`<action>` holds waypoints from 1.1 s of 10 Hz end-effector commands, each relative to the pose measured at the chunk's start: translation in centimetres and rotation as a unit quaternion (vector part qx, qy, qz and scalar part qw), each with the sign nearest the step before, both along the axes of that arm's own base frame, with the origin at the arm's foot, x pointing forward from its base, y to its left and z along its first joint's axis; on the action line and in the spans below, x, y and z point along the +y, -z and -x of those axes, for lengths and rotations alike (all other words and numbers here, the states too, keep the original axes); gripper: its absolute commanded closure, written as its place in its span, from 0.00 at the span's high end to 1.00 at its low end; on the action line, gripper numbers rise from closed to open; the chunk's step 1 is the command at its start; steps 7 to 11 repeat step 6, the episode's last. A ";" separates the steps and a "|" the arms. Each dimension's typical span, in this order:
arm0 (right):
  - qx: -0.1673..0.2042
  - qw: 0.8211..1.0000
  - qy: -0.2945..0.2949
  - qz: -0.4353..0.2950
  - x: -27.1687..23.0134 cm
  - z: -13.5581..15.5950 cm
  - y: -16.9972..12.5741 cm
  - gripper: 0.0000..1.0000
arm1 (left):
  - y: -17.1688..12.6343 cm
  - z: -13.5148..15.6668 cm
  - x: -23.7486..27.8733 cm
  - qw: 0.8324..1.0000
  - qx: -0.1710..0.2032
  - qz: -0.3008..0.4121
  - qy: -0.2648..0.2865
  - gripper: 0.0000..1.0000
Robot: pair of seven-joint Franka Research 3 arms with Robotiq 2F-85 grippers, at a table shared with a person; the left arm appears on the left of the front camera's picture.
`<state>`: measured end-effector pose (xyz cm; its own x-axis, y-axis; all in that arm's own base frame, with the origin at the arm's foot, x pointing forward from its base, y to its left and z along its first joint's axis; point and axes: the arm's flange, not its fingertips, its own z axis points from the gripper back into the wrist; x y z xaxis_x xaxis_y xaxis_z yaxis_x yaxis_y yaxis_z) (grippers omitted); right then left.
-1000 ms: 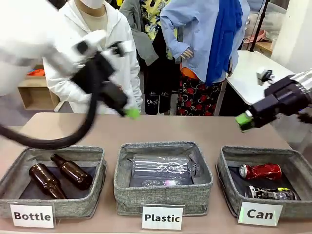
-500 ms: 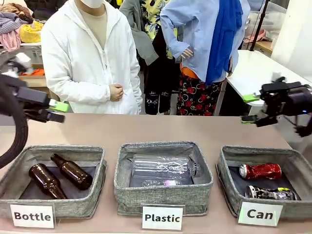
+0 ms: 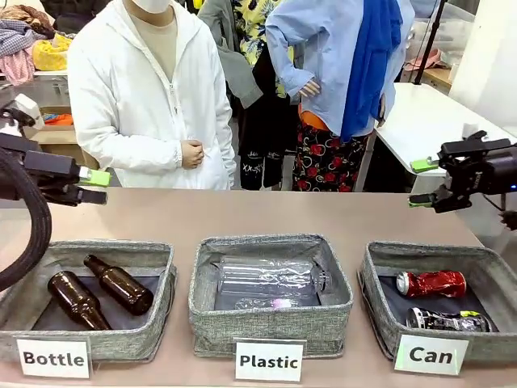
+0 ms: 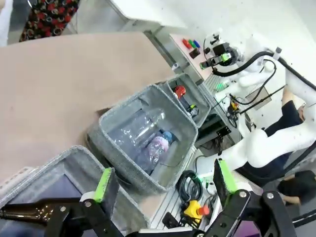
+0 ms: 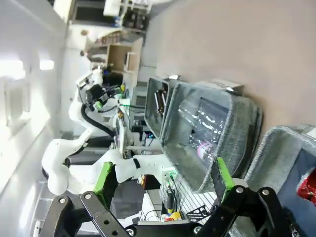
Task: Sort the can waste into the basket.
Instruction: Pick up the can waste from the table and place it in the right Fabric basket.
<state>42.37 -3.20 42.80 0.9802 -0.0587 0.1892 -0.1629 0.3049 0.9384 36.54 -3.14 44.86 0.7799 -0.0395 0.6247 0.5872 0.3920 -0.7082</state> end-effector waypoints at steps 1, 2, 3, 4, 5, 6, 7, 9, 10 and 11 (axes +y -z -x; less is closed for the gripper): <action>-0.006 1.000 -0.002 -0.010 -0.1 0.0 -0.2 1.00 | -0.8 0.1 0.6 1.000 0.006 -0.007 0.003 1.00; -0.006 1.000 -0.002 -0.010 -0.1 0.0 -0.2 1.00 | -0.8 0.1 0.6 1.000 0.006 -0.007 0.003 1.00; -0.006 1.000 -0.002 -0.010 -0.1 0.0 -0.2 1.00 | -0.8 0.1 0.6 1.000 0.006 -0.007 0.003 1.00; -0.006 1.000 -0.002 -0.010 -0.1 0.0 -0.2 1.00 | -0.8 0.1 0.6 1.000 0.006 -0.007 0.003 1.00; -0.006 1.000 -0.002 -0.010 -0.1 0.0 -0.2 1.00 | -0.8 0.1 0.6 1.000 0.006 -0.007 0.003 1.00; -0.006 1.000 -0.002 -0.010 -0.1 0.0 -0.2 1.00 | -0.8 0.1 0.6 1.000 0.006 -0.007 0.003 1.00; -0.006 1.000 -0.002 -0.010 -0.1 0.0 -0.2 1.00 | -0.8 0.1 0.6 1.000 0.006 -0.007 0.003 1.00; -0.006 1.000 -0.002 -0.010 -0.1 0.0 -0.2 1.00 | -0.8 0.1 0.6 1.000 0.006 -0.007 0.003 1.00; -0.006 1.000 -0.002 -0.010 -0.1 0.0 -0.2 1.00 | -0.8 0.1 0.6 1.000 0.006 -0.007 0.003 1.00; -0.006 1.000 -0.002 -0.010 -0.1 0.0 -0.2 1.00 | -0.8 0.1 0.6 1.000 0.006 -0.007 0.003 1.00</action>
